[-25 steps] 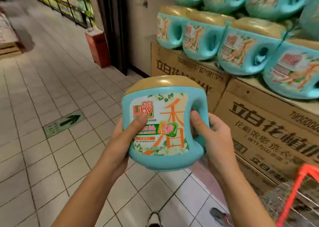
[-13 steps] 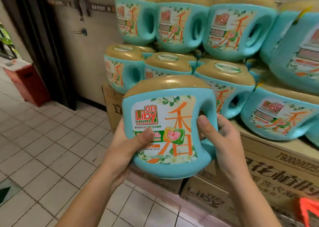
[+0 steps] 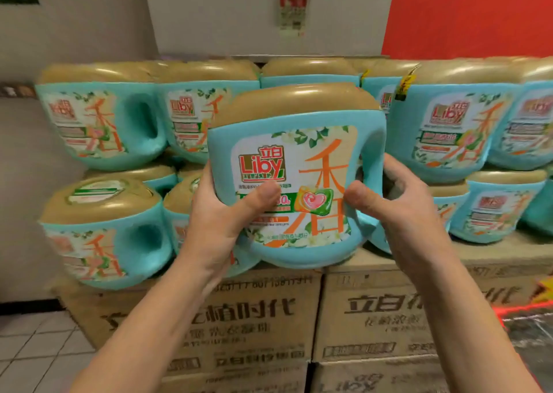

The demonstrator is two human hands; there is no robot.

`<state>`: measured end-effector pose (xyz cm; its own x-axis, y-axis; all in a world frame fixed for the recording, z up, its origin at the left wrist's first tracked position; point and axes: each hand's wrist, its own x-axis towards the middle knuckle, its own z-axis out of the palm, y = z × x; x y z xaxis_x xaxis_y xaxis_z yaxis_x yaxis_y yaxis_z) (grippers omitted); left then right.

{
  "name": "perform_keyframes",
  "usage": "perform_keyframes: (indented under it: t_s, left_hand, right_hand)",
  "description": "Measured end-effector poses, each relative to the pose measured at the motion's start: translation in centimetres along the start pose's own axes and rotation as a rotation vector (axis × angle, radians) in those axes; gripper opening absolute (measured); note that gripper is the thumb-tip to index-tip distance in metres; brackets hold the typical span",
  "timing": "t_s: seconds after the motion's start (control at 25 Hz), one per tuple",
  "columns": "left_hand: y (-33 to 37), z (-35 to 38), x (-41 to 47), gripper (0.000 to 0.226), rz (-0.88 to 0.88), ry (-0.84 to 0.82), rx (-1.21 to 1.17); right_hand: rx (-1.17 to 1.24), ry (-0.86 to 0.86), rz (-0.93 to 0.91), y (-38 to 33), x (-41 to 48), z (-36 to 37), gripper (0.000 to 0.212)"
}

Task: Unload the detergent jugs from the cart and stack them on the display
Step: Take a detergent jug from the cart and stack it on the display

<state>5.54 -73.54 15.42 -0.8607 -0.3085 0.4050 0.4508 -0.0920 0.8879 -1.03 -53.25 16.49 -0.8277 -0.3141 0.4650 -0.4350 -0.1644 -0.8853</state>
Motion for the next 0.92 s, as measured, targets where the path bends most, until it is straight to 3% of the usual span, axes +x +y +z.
perform_keyframes:
  t_s: [0.12,0.48,0.68,0.8,0.92]
  left_hand:
    - [0.6,0.8,4.4,0.108,0.048,-0.062,0.014]
    - [-2.7,2.2,11.2,0.108,0.133,-0.092,0.073]
    - [-3.4,2.4,12.4,0.094,0.163,-0.119,0.137]
    - [-3.8,2.7,12.9,0.107,0.164,-0.09,0.168]
    - [-4.1,2.9,13.0,0.117,0.152,-0.07,0.224]
  right_hand:
    - [-0.064,0.051,-0.069,-1.2,2.9,-0.9,0.059]
    - [-0.151,0.24,-0.131,1.2,6.7,-1.9,0.064]
    - [-0.136,0.313,-0.163,3.3,6.7,-1.6,0.06]
    - [-0.204,0.365,-0.152,4.2,6.6,-1.7,0.055]
    - [-0.215,0.424,-0.085,5.4,5.9,-1.7,0.065]
